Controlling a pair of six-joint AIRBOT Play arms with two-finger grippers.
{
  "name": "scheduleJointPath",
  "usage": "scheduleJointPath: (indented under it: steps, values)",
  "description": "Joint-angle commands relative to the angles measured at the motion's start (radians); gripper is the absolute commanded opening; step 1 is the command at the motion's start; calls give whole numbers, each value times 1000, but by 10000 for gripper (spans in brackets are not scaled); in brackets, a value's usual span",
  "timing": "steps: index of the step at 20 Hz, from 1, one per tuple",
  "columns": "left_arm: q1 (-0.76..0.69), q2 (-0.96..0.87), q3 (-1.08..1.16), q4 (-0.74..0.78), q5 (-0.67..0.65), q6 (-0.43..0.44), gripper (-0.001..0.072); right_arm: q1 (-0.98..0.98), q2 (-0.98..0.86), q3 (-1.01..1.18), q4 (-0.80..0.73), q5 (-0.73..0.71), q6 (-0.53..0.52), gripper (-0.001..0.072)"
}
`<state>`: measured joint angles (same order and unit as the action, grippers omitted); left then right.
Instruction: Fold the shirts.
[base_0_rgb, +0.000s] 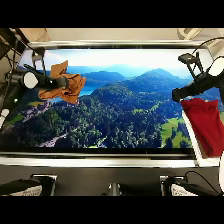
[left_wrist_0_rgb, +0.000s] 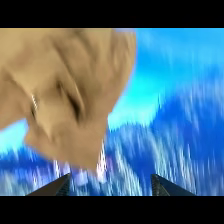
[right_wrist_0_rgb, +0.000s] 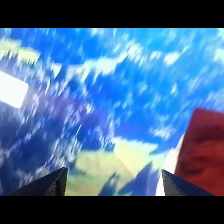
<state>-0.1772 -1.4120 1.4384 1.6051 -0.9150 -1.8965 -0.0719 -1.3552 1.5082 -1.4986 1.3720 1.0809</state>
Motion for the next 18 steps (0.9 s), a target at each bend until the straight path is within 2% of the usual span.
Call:
scheduleJointPath:
  steps: [1,2,6,8,12,14,15,16,18]
  values:
    - [108,-188,203,-2,-13,-45,648,1,-2,0,2,-81,-4,614]
    - [154,-281,300,-2,-95,-49,688,1,-3,0,7,-71,-4,614]
    - [311,-554,525,-31,-438,-131,688,1,-3,0,49,-30,-5,613]
    - [357,-603,525,-101,-443,-126,688,1,-3,0,68,-27,-6,613]
    - [354,-645,525,-185,-315,-89,686,1,-3,-2,120,-28,-31,613]
    - [337,-663,525,-191,-291,-88,675,1,-3,-2,135,-27,-31,613]
    - [333,-669,525,-192,-293,-85,461,1,-3,-2,137,-24,-31,613]
    - [332,-670,525,-191,-298,-85,18,1,-3,-2,137,-19,-31,613]
    - [330,-651,539,-200,-310,-74,24,1,1,-1,137,-14,-66,612]
